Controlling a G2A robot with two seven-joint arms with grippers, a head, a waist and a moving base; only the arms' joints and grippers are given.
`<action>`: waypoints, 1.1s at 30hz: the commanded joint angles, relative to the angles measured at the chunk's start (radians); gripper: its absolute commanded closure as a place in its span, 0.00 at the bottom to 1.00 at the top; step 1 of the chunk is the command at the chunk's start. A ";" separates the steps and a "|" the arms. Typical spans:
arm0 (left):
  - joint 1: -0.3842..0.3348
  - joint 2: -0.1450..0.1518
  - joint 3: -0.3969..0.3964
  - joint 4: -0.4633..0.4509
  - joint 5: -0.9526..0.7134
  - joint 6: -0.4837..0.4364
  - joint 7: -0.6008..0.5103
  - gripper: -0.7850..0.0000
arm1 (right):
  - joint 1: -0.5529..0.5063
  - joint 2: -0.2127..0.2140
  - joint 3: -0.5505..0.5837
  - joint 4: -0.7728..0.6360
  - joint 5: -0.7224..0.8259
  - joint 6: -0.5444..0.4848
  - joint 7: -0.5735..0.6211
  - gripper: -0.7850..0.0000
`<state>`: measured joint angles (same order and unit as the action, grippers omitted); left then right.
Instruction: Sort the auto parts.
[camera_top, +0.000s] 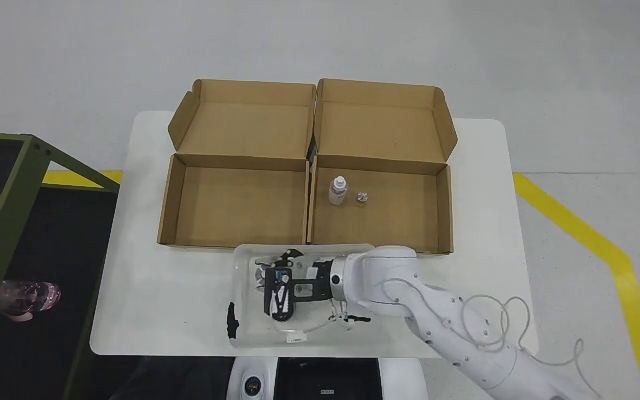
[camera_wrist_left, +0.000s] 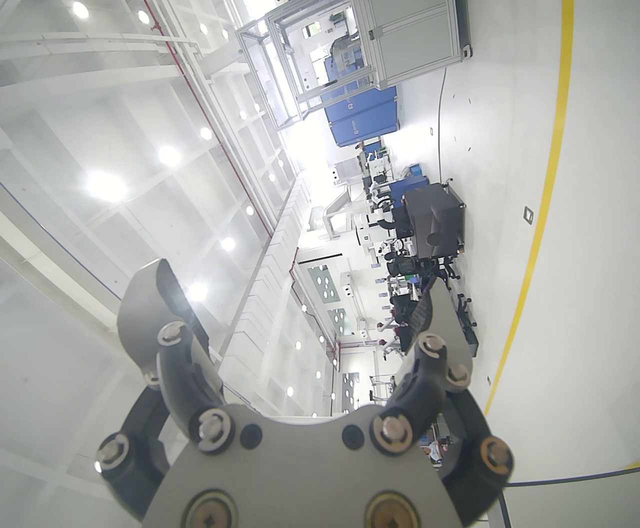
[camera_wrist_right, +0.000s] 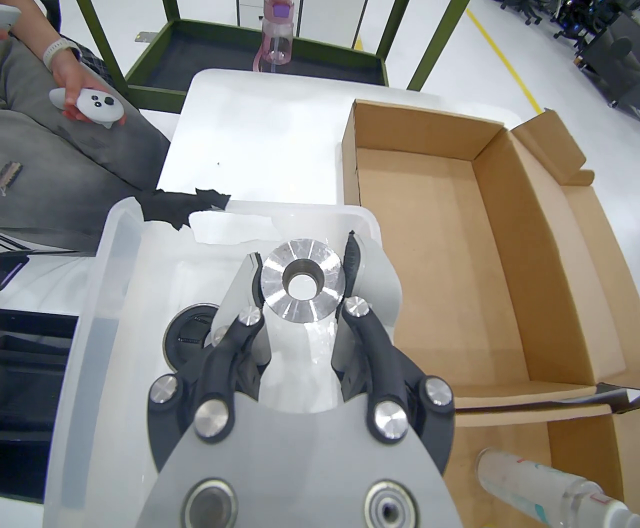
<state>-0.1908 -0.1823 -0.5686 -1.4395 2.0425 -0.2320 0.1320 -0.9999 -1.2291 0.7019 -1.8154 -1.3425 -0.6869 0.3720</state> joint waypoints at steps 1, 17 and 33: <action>0.000 0.000 0.000 0.000 0.000 0.000 0.000 0.00 | -0.004 0.001 0.006 -0.016 0.003 -0.001 -0.004 1.00; 0.000 0.000 0.000 0.000 0.000 0.000 0.000 0.00 | -0.008 0.004 0.075 -0.089 0.023 0.003 -0.055 1.00; 0.000 0.000 0.000 0.000 0.000 0.000 0.000 0.00 | 0.027 0.004 0.153 -0.090 0.033 0.027 -0.088 1.00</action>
<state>-0.1908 -0.1823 -0.5686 -1.4395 2.0425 -0.2320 0.1320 -0.9766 -1.2248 0.8530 -1.9077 -1.3098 -0.6607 0.2847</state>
